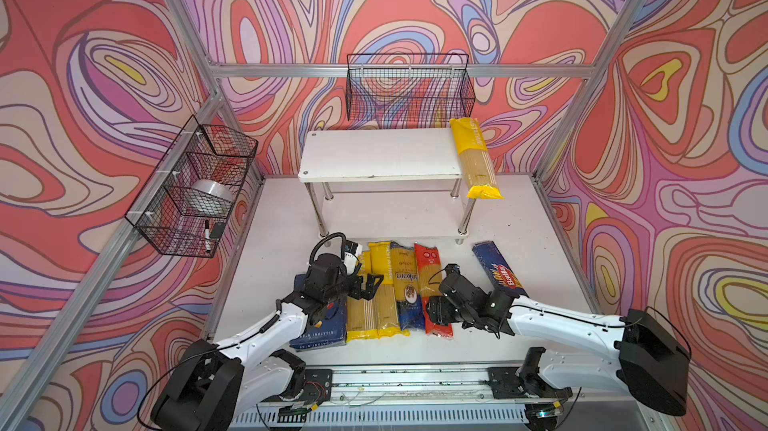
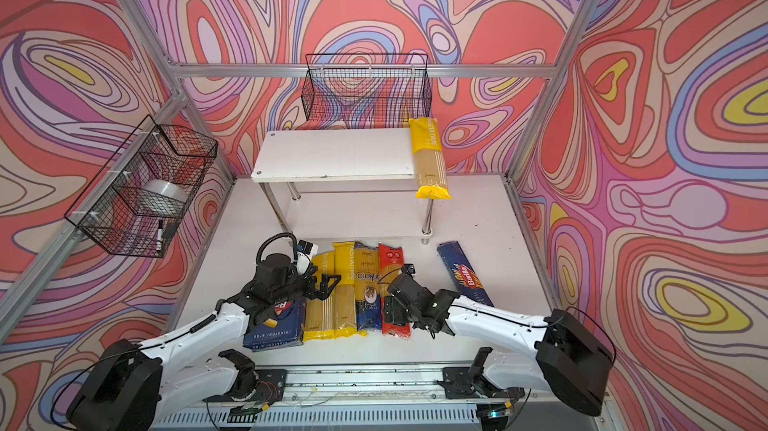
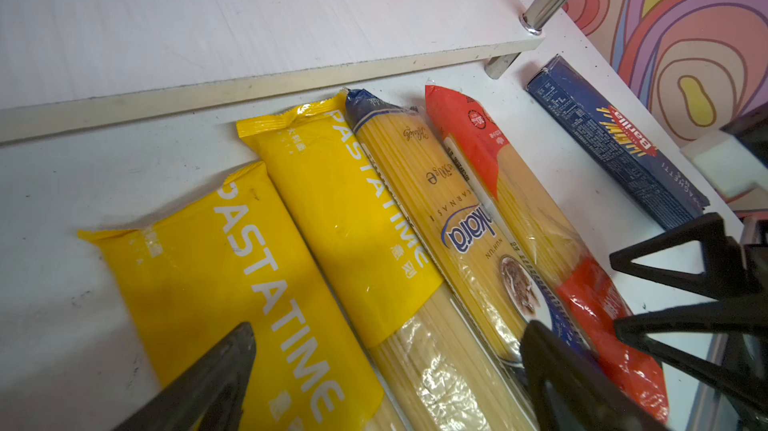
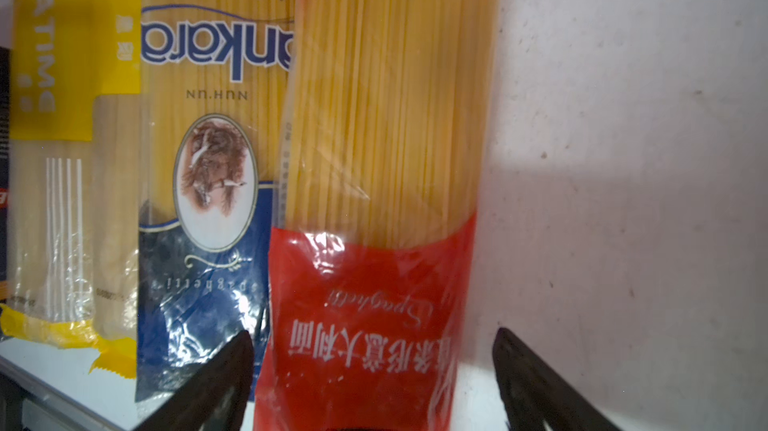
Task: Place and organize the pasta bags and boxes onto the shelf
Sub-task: 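Lower the right gripper onto the red bag's near end and close it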
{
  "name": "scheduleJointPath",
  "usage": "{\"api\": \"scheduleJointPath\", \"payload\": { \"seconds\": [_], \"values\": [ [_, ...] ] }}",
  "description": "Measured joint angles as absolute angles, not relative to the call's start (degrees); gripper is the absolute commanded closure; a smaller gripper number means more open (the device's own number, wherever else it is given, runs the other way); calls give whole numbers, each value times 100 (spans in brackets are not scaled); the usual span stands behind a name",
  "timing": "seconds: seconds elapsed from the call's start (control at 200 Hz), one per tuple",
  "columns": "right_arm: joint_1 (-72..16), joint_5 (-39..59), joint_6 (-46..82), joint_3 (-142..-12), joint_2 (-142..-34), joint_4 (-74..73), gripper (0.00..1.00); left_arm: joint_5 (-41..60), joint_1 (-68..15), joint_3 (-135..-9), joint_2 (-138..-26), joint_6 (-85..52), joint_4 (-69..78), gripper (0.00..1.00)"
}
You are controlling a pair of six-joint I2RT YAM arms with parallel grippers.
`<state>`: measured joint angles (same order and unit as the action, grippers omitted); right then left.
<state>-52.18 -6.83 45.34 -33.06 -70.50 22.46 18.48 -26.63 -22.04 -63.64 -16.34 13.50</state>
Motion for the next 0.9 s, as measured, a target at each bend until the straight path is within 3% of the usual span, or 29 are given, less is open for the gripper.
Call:
{"api": "scheduleJointPath", "payload": {
  "seconds": [0.896],
  "values": [
    [-5223, -928, 4515, -3175, -7555, 1741, 2, 1990, -2663, -2204, -6114, -1660, 1317, 0]
  ]
}}
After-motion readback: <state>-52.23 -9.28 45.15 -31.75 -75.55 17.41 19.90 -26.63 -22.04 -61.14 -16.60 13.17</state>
